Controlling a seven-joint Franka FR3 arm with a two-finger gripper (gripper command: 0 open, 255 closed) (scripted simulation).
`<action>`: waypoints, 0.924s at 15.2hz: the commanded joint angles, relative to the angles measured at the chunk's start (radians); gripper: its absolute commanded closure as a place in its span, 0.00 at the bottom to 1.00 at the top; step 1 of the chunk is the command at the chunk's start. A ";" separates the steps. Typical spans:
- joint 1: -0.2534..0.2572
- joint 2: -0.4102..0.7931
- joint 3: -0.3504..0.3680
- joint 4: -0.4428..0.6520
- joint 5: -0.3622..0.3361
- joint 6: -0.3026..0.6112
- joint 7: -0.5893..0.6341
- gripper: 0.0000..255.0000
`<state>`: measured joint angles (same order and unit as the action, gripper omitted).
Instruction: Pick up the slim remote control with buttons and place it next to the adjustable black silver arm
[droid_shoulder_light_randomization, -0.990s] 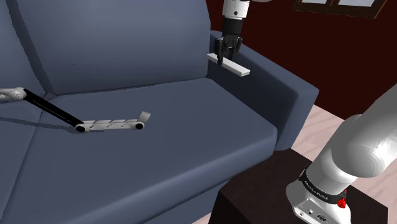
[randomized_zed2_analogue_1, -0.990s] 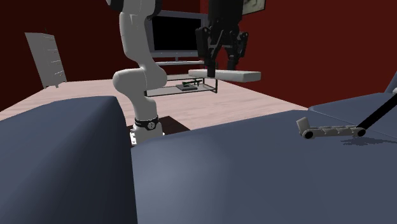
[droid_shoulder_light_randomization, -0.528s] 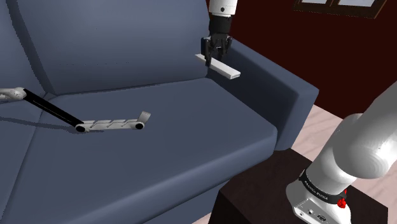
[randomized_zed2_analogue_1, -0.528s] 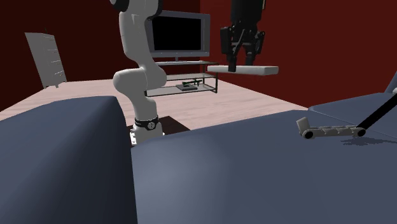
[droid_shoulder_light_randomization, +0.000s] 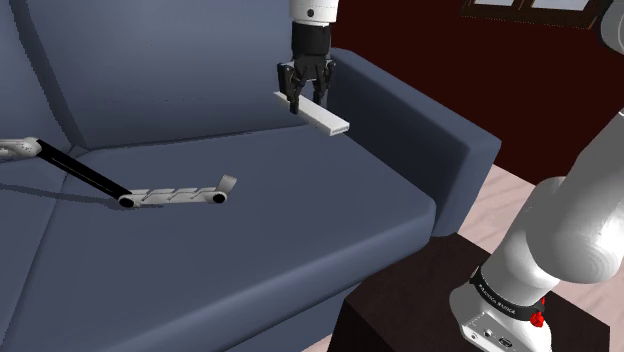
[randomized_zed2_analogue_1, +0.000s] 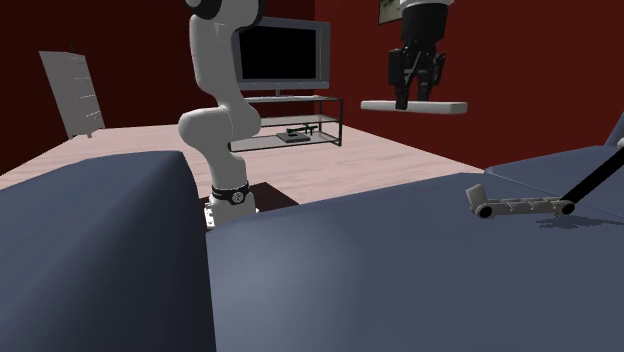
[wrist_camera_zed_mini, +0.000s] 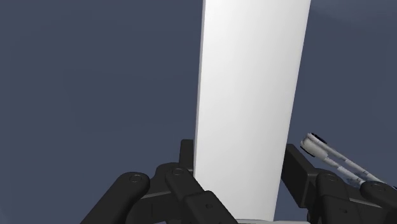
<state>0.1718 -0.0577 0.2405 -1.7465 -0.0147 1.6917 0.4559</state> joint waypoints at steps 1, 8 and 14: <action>0.024 0.035 0.029 0.045 -0.007 -0.013 0.056 1.00; 0.112 0.180 0.107 0.219 -0.055 -0.054 0.222 1.00; 0.109 0.169 0.104 0.124 -0.051 0.030 0.222 1.00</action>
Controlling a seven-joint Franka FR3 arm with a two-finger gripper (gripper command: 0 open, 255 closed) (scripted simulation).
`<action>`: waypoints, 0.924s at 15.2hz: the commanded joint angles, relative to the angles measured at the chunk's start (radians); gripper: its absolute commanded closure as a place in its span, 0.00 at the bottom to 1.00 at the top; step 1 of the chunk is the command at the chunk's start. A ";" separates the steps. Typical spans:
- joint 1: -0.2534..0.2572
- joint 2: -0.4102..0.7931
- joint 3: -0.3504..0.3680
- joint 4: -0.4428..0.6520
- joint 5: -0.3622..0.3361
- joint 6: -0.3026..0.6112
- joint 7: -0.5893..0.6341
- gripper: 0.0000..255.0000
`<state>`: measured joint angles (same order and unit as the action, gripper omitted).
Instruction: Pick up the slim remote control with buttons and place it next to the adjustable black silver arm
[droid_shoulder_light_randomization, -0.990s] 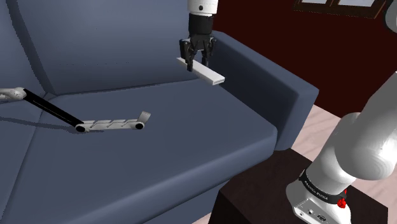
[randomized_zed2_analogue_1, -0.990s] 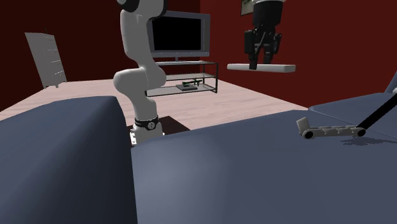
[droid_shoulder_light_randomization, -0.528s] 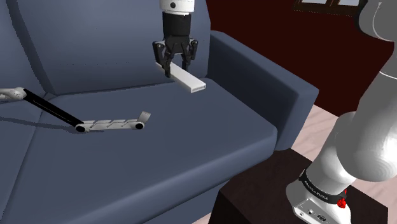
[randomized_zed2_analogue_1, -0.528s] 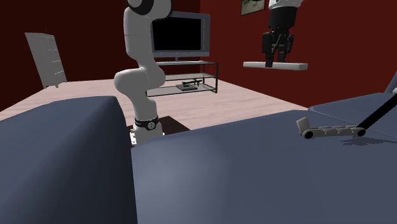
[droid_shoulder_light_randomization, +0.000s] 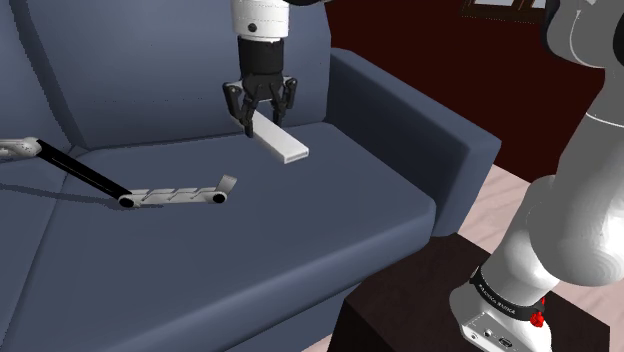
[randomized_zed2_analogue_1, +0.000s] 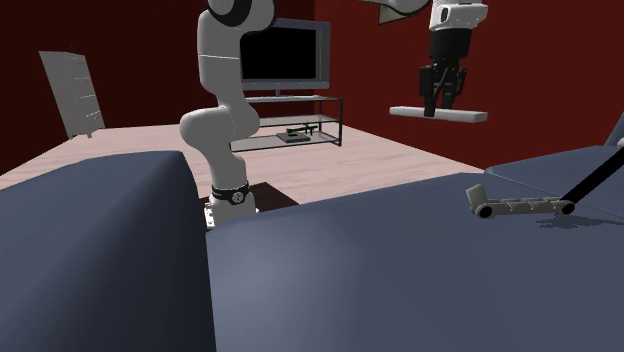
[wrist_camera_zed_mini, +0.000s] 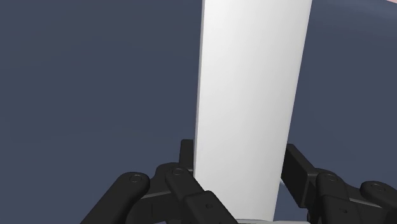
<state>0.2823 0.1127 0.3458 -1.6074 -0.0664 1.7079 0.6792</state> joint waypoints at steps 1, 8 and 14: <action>-0.002 -0.003 -0.001 -0.029 0.001 0.028 -0.001 1.00; -0.004 -0.002 -0.003 -0.123 -0.001 0.122 0.002 1.00; -0.004 0.008 -0.004 -0.192 -0.006 0.200 0.007 1.00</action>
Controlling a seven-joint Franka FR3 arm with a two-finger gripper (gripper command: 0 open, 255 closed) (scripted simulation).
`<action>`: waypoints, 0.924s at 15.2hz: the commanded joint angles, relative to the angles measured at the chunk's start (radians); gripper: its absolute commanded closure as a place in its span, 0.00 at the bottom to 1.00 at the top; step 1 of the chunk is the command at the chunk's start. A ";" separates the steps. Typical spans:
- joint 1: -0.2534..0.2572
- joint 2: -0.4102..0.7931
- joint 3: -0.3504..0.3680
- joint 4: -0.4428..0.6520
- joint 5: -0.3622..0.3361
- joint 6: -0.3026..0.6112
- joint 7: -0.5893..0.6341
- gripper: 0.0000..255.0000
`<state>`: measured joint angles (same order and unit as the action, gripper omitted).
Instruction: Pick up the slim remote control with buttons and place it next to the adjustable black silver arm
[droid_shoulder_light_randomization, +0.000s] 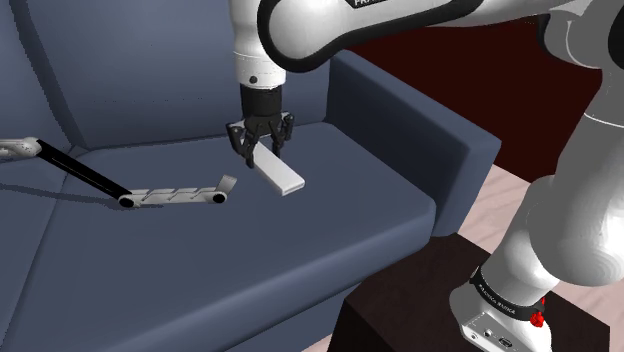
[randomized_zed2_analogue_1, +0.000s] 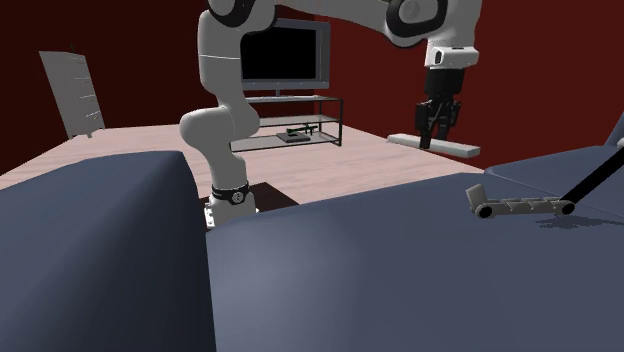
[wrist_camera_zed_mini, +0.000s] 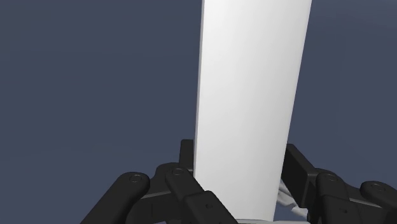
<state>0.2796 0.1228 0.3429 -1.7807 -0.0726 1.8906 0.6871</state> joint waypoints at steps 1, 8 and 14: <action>-0.001 0.000 -0.001 -0.029 -0.001 0.030 0.000 1.00; 0.000 0.023 -0.003 -0.096 -0.012 0.118 0.009 1.00; 0.002 0.050 -0.005 -0.145 -0.025 0.192 0.020 1.00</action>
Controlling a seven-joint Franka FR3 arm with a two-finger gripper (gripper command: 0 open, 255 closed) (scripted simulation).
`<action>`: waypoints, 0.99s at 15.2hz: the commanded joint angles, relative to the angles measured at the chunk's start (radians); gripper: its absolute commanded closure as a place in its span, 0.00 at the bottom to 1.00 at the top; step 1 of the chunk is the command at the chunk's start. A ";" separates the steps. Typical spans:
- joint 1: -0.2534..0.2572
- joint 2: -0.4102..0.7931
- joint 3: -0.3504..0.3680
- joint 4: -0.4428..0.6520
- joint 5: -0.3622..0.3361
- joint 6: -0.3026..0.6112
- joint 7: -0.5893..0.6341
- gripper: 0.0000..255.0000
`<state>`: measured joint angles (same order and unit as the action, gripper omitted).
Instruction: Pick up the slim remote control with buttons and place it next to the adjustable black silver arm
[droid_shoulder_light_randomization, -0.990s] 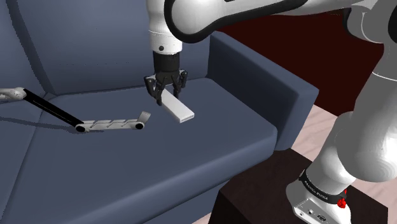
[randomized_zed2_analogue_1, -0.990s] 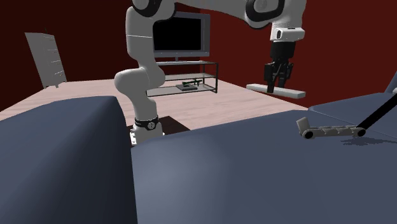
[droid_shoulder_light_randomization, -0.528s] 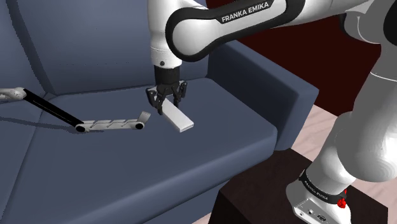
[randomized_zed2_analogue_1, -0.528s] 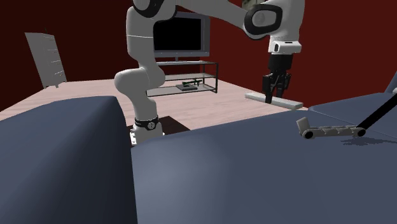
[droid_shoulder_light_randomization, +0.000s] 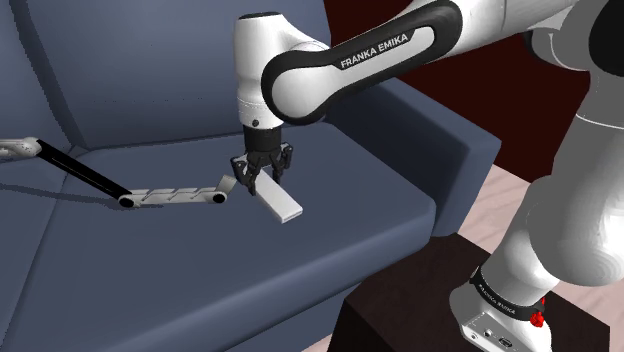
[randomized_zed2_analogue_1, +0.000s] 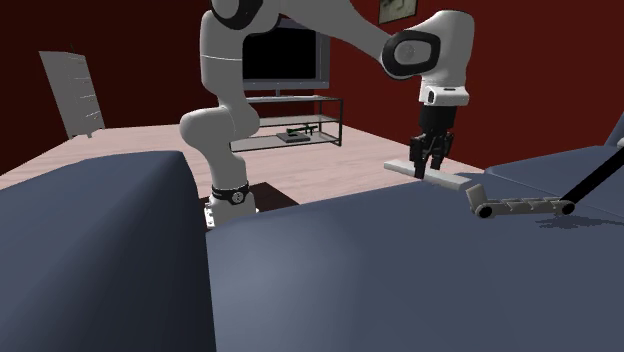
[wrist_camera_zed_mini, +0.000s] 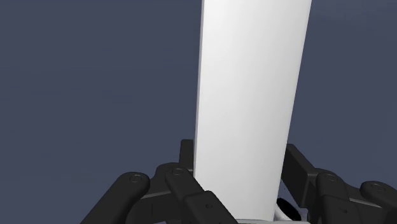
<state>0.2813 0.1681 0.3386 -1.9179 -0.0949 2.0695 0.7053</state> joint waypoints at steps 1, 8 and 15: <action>0.001 0.011 -0.001 -0.015 -0.005 0.025 0.004 1.00; 0.004 0.053 -0.006 -0.059 -0.026 0.109 0.019 1.00; 0.007 0.075 -0.009 -0.076 -0.038 0.147 0.028 1.00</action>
<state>0.2878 0.2424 0.3287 -1.9931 -0.1326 2.2162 0.7327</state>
